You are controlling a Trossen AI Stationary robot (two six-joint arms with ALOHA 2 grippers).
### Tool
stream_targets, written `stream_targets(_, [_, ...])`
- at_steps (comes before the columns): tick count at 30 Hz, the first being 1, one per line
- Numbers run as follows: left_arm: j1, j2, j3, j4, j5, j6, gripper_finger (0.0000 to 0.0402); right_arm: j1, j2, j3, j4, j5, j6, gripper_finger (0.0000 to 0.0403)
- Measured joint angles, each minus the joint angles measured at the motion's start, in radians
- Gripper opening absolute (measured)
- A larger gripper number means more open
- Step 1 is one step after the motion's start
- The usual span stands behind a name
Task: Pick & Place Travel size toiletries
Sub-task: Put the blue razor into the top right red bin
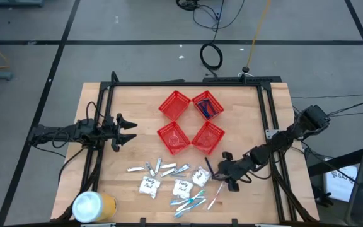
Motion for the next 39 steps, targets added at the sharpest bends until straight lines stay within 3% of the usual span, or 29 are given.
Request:
stream_targets(5, [0.000, 0.000, 0.000, 0.000, 0.000, 0.000, 0.0271, -0.001, -0.001, 0.003, -0.043, 0.005, 0.004, 0.0139])
stream_targets(16, [0.000, 0.000, 0.000, 0.000, 0.000, 0.000, 0.0271, -0.009, 0.000, 0.000, 0.203, -0.002, -0.118, 0.0102])
stream_targets(27, [0.000, 0.000, 0.000, 0.000, 0.000, 0.000, 0.0271, -0.039, 0.078, 0.000, 0.211, -0.056, -0.117, 0.0078])
stream_targets(39, [0.000, 0.000, 0.000, 0.000, 0.000, 0.000, 0.0271, -0.030, -0.014, 0.002, -0.021, -0.106, 0.014, 0.0067])
